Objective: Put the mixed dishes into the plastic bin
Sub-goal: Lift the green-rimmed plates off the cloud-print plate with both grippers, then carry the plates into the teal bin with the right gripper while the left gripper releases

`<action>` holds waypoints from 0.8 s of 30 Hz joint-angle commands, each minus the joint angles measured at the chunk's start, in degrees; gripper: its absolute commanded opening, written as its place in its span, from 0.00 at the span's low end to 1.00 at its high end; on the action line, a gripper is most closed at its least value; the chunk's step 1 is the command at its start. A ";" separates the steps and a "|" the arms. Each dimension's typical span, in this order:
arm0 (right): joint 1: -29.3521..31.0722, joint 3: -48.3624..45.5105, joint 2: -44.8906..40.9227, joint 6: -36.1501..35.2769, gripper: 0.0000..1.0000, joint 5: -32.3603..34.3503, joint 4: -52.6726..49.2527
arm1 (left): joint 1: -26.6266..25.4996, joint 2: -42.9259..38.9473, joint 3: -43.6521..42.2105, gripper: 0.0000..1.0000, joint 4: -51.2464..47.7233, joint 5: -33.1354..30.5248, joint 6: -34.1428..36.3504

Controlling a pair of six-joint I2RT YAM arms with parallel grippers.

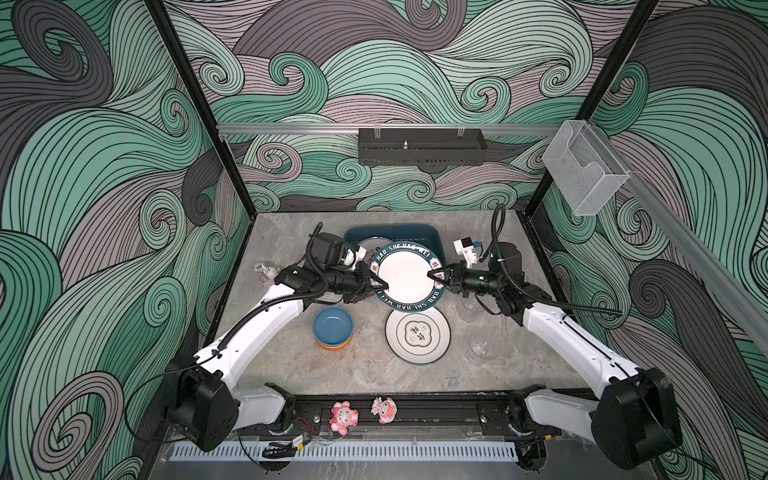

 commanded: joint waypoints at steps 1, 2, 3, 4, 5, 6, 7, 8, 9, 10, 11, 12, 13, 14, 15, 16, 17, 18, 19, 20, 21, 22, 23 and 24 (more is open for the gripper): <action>-0.10 0.74 -0.85 0.02 0.00 -0.86 2.41 | 1.33 -2.16 -0.38 0.23 2.18 -0.09 0.30; -0.18 0.98 -0.76 0.02 0.00 -0.81 2.42 | 1.68 -2.34 -0.50 0.26 2.00 -0.31 0.30; -0.33 1.24 -0.71 0.02 0.00 -0.66 2.47 | 2.05 -2.66 -0.68 0.28 1.88 -0.41 0.30; -0.38 1.56 -0.49 0.02 0.00 -0.53 2.43 | 2.36 -2.86 -0.85 0.29 1.71 -0.46 0.38; -0.54 1.81 -0.36 0.02 0.00 -0.41 2.40 | 2.75 -3.26 -0.99 0.30 1.35 -0.75 0.57; -0.63 2.14 -0.24 -0.07 0.00 -0.07 2.35 | 3.25 -3.55 -1.11 0.33 0.93 -0.90 0.74; -0.77 2.34 -0.08 -0.07 0.00 0.14 2.40 | 3.66 -3.92 -1.21 0.35 0.53 -1.17 0.98; -0.94 2.75 0.26 -0.16 0.00 0.31 2.32 | 4.12 -4.38 -1.43 0.35 -0.17 -1.55 1.30; -1.05 3.10 0.59 -0.16 0.00 0.58 2.18 | 4.57 -4.85 -1.56 0.36 -1.04 -2.30 1.72; -1.10 3.42 0.89 -0.16 0.00 0.84 2.21 | 5.00 -5.30 -1.65 0.39 -1.95 -2.88 2.15; -1.13 3.87 1.35 -0.18 0.00 1.01 2.21 | 5.53 -5.89 -1.84 0.40 -2.83 -3.65 2.55; -1.27 4.29 1.83 -0.21 0.00 1.22 2.22 | 6.11 -6.50 -2.12 0.41 -3.65 -4.27 2.89; -1.34 4.69 2.34 -0.23 0.00 1.53 2.17 | 6.62 -7.10 -2.33 0.44 -4.46 -4.92 3.17; -1.41 5.30 2.87 -0.33 0.00 2.00 2.06 | 7.18 -7.77 -2.73 0.46 -5.20 -5.71 3.48; -1.37 5.83 3.47 -0.50 0.00 2.54 1.76 | 7.65 -8.52 -3.04 0.47 -5.86 -6.75 4.01; -1.39 6.45 4.08 -0.51 0.00 2.81 1.69 | 7.96 -9.31 -3.34 0.48 -6.44 -7.85 4.46; -1.48 7.17 4.84 -0.64 0.00 3.29 1.50 | 8.29 -10.27 -3.71 0.50 -7.31 -9.50 4.90; -1.47 7.81 5.75 -0.81 0.00 3.87 1.18 | 8.44 -11.22 -4.23 0.51 -7.72 -11.17 5.46; -1.46 8.38 6.54 -0.93 0.00 4.50 0.88 | 8.73 -12.14 -4.73 0.55 -7.86 -12.20 6.38; -1.43 9.18 7.54 -1.30 0.00 5.24 0.30 | 8.99 -13.17 -5.27 0.60 -8.05 -13.32 7.23; -1.42 10.14 8.61 -1.63 0.00 6.09 -0.44 | 9.49 -14.01 -5.47 0.65 -8.83 -14.25 7.79; -1.43 11.01 9.66 -1.74 0.00 6.53 -1.13 | 9.79 -14.53 -5.58 0.66 -9.51 -14.80 8.43; -1.41 11.99 10.88 -1.87 0.00 6.96 -1.26 | 10.18 -14.84 -5.48 0.67 -10.38 -15.20 9.18; -1.43 12.98 12.12 -1.92 0.00 7.44 -1.49 | 10.63 -15.10 -5.37 0.71 -11.44 -15.69 9.81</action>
